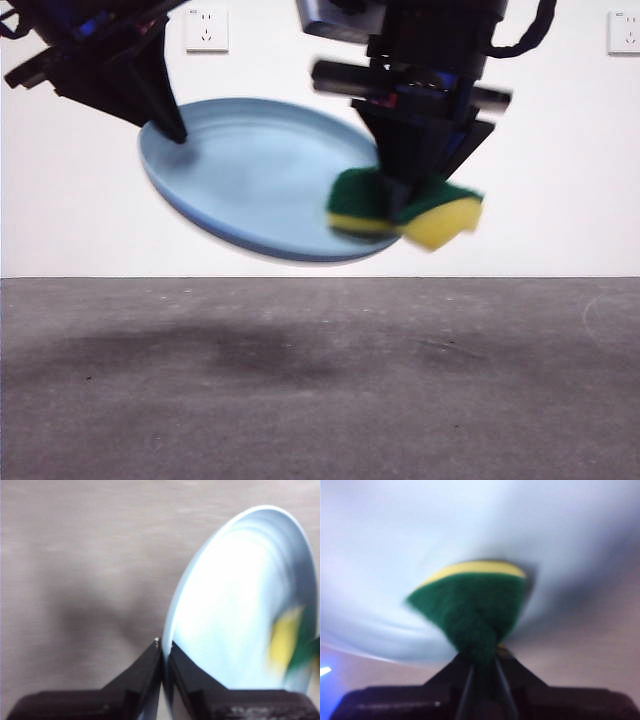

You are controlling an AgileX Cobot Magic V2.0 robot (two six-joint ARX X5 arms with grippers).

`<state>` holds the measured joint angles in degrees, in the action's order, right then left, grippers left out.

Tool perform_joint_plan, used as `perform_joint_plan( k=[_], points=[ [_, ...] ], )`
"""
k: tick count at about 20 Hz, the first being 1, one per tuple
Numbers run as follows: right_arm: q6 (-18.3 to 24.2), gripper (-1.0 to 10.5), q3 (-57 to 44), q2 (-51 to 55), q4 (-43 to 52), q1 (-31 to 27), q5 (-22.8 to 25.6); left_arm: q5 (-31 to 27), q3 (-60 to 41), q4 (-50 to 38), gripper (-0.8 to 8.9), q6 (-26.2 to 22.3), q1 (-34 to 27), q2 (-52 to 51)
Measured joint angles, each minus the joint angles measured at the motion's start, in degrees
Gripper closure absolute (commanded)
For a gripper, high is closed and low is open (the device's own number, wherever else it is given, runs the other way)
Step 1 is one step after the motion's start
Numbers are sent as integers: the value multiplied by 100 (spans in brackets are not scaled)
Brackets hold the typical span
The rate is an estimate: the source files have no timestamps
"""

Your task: Pick up the plate,pick up the cloth,clean the plate with the cloth

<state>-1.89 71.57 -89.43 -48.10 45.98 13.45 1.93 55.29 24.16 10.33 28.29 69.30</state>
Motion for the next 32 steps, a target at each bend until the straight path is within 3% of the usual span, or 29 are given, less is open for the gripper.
perform_joint_plan(
  k=[3, 9, 17, 18, 21, 22, 27, 32],
  points=[
    [-118, 963, -15, 258, -59, -17, 748, -619, 4, 28, 820, -247, -68, 111],
    [-317, 963, -17, 1451, 13, -28, 776, -780, 15, 20, 820, -522, -509, 935],
    [-544, 963, -17, 2857, 11, -28, 774, -688, 44, -461, 805, -518, -1008, 2253],
    [-544, 963, -17, 2938, 11, -28, 776, -671, 44, -481, 759, -518, -1034, 2293],
    [-568, 963, -17, 3021, 11, -28, 774, -739, 44, -719, 470, -533, -1073, 2295],
    [-586, 963, -17, 2999, 11, -31, 769, -741, 44, -785, 428, -538, -1091, 2297],
    [-592, 963, -17, 2636, 13, -140, 761, -737, 44, -601, 431, -529, -1073, 2153],
    [-608, 963, -17, 1661, 144, -461, 756, -221, 44, -575, 432, -358, -846, 796]
  ],
)
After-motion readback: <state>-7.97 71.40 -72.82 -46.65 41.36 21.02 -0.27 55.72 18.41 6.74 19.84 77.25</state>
